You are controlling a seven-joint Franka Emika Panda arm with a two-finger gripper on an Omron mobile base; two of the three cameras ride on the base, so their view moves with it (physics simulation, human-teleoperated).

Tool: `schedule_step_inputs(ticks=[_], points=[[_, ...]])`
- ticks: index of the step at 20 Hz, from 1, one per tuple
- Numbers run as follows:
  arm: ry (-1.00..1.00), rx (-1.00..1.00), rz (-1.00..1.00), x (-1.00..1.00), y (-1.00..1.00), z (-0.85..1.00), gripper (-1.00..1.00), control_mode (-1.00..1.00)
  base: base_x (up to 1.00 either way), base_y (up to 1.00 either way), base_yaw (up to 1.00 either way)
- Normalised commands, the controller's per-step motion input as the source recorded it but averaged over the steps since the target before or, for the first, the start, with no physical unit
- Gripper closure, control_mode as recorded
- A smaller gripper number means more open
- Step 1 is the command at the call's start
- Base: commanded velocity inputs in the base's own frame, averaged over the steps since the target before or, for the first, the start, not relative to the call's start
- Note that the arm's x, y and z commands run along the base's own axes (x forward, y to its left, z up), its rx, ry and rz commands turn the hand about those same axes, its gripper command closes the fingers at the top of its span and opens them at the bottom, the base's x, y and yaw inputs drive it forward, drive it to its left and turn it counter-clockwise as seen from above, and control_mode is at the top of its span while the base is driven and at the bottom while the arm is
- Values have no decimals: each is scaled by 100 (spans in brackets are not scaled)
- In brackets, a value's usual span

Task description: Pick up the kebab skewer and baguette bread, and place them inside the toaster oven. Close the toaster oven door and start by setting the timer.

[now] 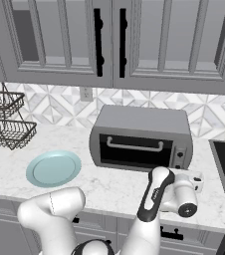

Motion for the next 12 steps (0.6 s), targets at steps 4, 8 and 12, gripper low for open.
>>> schedule_step_inputs(ticks=[4,8,12], points=[[0,0,0,0,0,0,100,-100,0,0,0],[0,0,0,0,0,0,100,-100,0,0,0],[0,0,0,5,0,0,100,-100,0,0,0]])
